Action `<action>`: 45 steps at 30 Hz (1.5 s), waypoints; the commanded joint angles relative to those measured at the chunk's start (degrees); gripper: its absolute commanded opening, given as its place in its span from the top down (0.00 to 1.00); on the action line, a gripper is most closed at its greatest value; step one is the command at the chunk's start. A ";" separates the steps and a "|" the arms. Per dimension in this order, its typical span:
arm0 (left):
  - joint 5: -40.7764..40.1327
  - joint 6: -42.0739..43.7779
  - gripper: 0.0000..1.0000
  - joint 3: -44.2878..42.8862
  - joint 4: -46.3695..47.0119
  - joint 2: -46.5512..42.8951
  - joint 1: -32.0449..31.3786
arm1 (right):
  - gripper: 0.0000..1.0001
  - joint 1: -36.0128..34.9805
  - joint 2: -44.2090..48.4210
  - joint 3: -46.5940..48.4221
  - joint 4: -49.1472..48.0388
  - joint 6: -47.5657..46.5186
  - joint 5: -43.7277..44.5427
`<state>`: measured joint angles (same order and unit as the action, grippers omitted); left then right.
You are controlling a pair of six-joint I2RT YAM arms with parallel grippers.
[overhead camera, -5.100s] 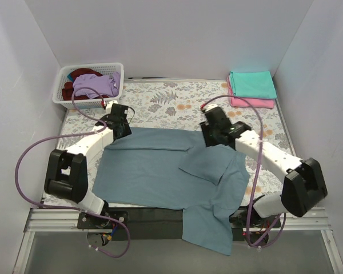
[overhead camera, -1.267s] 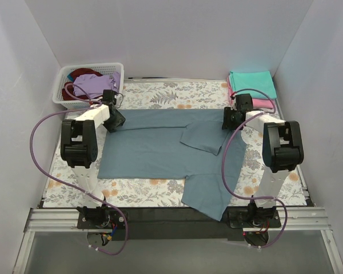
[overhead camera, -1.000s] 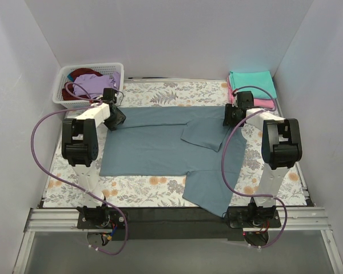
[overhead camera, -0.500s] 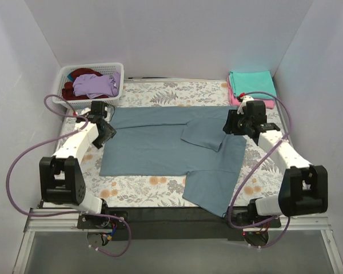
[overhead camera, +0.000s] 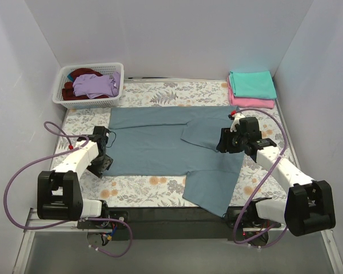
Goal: Fold and stack the t-shirts
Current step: Fold the tshirt
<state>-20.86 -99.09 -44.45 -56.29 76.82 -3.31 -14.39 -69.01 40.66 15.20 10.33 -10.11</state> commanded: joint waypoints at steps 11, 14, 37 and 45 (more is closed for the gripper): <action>-2.69 -2.69 0.61 4.72 9.26 -1.49 0.24 | 0.43 -0.11 1.86 -2.34 -2.99 0.13 -2.99; -2.96 -3.04 0.61 4.90 9.71 -2.37 0.24 | 0.44 -0.11 1.69 -2.61 -3.07 0.13 -3.25; -4.10 -6.12 0.59 4.54 4.44 2.81 0.59 | 0.44 -0.11 0.37 -4.01 -3.95 0.22 -3.34; -3.75 -4.54 0.72 4.63 5.23 5.71 0.59 | 0.44 -0.11 2.73 -3.31 -1.76 1.45 1.13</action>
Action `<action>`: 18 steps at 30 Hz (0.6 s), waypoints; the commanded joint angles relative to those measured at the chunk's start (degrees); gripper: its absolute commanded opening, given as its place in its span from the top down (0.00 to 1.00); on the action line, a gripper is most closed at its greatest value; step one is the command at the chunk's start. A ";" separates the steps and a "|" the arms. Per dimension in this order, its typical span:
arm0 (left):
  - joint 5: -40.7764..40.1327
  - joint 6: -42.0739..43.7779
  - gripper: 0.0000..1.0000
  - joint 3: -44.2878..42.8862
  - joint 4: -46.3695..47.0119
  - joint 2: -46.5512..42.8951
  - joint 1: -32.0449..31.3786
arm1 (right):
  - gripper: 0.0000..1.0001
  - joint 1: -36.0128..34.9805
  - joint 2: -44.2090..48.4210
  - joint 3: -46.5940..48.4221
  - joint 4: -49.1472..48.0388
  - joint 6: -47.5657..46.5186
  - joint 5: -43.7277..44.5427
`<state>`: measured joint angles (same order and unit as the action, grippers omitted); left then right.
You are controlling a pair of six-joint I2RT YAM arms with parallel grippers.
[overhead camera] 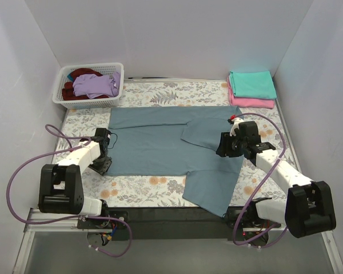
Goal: Fold and stack the t-shirts
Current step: Fold the tshirt
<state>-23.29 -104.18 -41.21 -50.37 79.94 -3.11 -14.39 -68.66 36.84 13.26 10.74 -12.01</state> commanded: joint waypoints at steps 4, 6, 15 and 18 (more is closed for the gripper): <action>-0.27 1.26 0.90 1.48 -0.17 3.20 0.39 | 0.44 -0.11 5.20 0.60 4.74 2.79 9.27; 0.17 2.23 0.96 1.57 0.36 3.38 0.39 | 0.41 -0.02 6.35 0.69 6.77 4.19 11.74; 2.81 4.69 1.00 2.54 3.00 3.91 0.39 | 0.39 6.38 9.34 -2.65 14.95 9.03 12.45; 3.07 4.69 1.00 2.80 3.35 3.03 0.39 | 0.41 8.15 8.28 -4.23 16.88 9.47 12.45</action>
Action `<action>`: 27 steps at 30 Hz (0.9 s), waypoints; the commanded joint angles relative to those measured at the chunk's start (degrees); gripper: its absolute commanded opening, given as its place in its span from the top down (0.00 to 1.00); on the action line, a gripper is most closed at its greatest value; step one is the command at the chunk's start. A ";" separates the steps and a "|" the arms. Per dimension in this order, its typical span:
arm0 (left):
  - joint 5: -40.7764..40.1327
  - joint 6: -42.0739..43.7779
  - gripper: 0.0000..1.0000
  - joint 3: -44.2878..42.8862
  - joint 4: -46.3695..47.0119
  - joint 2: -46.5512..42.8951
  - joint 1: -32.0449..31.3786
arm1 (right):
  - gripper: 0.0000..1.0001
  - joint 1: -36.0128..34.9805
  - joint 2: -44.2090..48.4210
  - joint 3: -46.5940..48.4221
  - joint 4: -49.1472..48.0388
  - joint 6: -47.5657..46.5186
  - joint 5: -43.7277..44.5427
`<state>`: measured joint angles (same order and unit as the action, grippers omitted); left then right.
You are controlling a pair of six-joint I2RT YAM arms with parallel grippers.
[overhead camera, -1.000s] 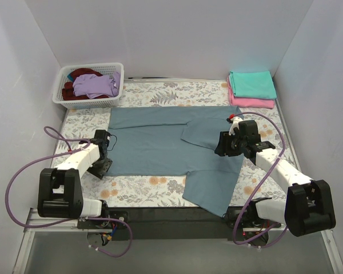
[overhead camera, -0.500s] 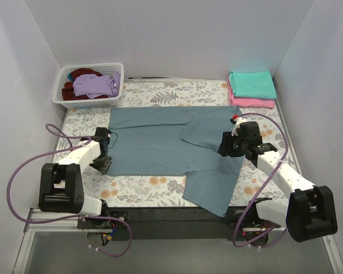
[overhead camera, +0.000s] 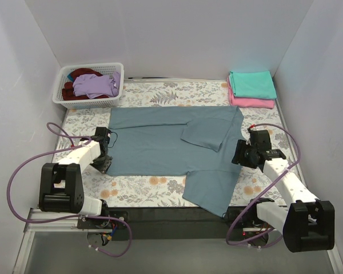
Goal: Fold and stack the t-shirts
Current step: Fold the tshirt
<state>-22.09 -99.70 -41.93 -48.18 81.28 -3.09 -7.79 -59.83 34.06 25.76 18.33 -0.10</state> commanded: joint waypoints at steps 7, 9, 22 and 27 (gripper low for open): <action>2.57 0.30 1.00 4.05 1.95 0.11 0.37 | 0.49 5.42 -2.04 -3.22 4.74 1.80 -2.98; 2.75 0.30 1.00 3.79 1.95 0.55 0.37 | 0.49 6.12 -3.18 -3.30 4.74 1.71 -4.20; 2.75 0.73 1.00 3.79 1.78 1.08 0.37 | 0.74 7.26 -5.12 -5.50 1.84 1.89 -6.76; 2.57 0.82 1.00 2.74 0.46 1.52 0.54 | 0.99 7.26 -3.45 -4.89 2.98 1.98 -7.20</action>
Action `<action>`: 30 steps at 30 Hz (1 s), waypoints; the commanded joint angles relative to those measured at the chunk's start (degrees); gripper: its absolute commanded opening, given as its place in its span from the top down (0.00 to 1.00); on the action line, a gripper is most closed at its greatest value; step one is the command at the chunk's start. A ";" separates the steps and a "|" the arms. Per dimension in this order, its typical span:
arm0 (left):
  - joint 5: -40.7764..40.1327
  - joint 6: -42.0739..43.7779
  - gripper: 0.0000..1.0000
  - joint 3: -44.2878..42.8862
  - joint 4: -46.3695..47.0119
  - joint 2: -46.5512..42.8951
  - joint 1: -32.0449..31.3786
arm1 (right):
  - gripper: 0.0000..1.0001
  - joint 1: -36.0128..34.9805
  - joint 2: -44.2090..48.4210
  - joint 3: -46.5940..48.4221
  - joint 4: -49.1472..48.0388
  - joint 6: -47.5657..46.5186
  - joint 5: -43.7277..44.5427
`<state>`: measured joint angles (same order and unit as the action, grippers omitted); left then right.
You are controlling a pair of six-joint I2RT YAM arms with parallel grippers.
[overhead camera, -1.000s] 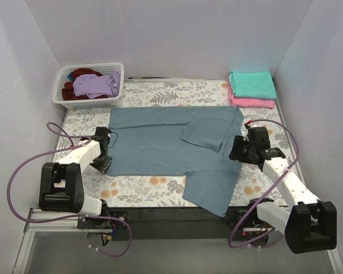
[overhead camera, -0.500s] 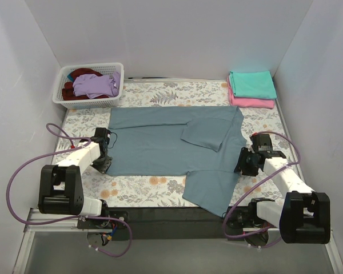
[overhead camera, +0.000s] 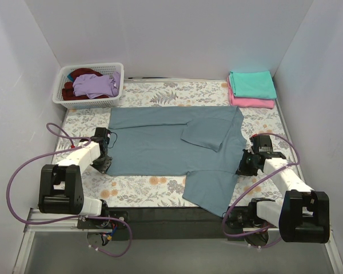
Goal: Fold and stack the t-shirts
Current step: Fold the tshirt
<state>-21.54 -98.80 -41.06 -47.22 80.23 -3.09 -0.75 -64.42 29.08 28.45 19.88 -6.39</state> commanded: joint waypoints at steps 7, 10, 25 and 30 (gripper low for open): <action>3.09 0.45 1.00 -2.69 -3.93 0.98 0.63 | 0.99 1.81 4.13 3.87 1.70 0.78 -3.26; 3.35 1.07 1.00 -6.38 -4.80 2.04 0.63 | 0.99 1.81 1.42 7.91 2.23 0.34 -4.59; 3.08 4.58 1.00 -27.30 -7.80 14.42 3.00 | 0.99 2.25 -13.69 28.73 2.31 -2.56 -4.59; 4.40 5.11 1.00 -31.79 -6.92 17.93 5.73 | 0.99 3.21 -18.62 35.07 2.40 -3.88 -5.47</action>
<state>-17.32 -94.65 -69.34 -54.04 97.12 1.08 1.45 -81.36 59.42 31.57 17.76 -11.29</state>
